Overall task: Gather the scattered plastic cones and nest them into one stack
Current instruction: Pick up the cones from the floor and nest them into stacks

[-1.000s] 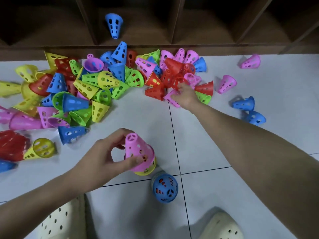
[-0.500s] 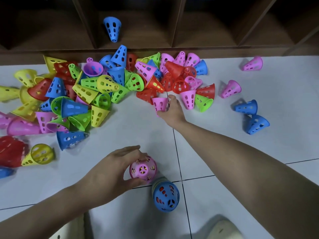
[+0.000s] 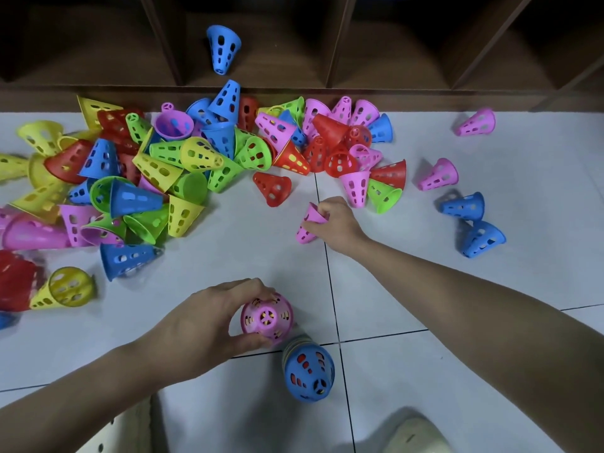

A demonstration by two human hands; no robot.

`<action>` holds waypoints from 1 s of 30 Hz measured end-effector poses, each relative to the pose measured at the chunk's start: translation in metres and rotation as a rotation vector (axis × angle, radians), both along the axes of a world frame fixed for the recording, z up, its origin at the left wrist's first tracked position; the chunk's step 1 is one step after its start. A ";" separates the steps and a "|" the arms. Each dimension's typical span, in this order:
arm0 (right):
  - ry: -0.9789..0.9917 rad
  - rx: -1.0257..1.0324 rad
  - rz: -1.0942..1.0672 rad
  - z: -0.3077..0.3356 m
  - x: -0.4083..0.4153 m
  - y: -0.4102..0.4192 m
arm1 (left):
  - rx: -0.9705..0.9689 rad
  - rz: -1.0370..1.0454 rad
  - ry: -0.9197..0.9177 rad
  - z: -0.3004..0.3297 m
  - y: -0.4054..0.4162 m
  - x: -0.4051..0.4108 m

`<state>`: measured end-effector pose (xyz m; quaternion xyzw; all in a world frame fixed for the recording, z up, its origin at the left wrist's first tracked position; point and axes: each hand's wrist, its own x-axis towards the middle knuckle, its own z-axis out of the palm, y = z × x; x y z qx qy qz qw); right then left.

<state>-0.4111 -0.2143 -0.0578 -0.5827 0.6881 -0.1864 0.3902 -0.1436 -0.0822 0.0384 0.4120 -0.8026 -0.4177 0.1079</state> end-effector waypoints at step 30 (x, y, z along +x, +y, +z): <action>-0.226 0.182 -0.345 0.015 -0.074 0.157 | 0.018 0.080 -0.012 -0.002 0.016 -0.005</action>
